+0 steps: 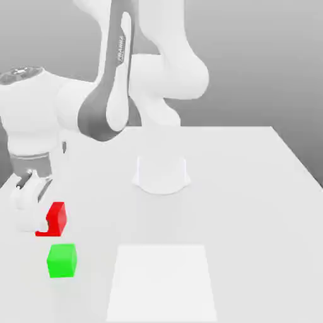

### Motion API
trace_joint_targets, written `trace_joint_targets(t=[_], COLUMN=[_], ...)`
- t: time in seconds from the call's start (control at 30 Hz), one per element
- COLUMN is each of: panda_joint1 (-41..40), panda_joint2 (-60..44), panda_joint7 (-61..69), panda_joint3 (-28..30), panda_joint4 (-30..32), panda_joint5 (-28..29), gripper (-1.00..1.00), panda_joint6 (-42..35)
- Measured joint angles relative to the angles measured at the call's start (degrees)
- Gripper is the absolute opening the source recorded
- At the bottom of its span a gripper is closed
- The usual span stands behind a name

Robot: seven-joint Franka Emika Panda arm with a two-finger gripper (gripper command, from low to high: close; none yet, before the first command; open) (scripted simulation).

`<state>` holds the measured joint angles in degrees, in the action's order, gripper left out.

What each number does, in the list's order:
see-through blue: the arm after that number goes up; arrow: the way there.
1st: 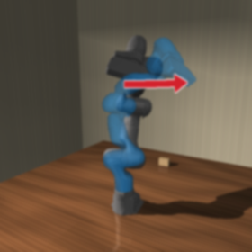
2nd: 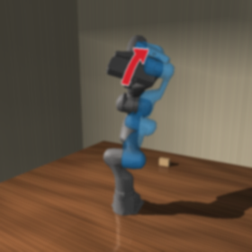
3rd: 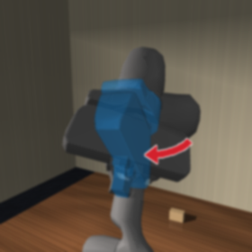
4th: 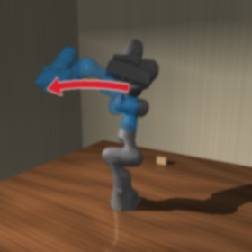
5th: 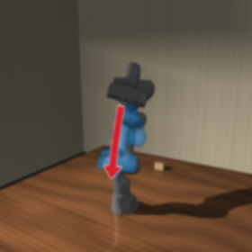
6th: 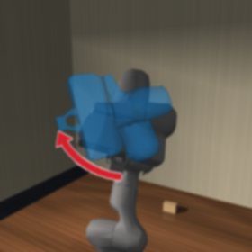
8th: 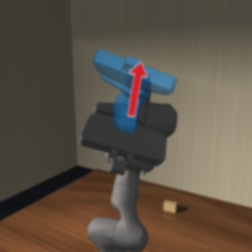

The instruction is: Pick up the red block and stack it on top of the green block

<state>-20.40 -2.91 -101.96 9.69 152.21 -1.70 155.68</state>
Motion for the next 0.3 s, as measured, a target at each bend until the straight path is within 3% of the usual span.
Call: trace_joint_targets(t=[0.2,0.23,0.3], panda_joint1=[-0.7,-0.9,-0.9], panda_joint2=[-6.1,-7.1,-7.1], panda_joint7=[1.9,2.2,2.2], panda_joint3=[-1.1,-1.4,-1.4], panda_joint4=[0.0,0.0,0.0], panda_joint5=[-2.7,-3.2,-3.2], gripper=[-1.00,1.00,1.00], panda_joint6=[5.7,6.6,6.6])
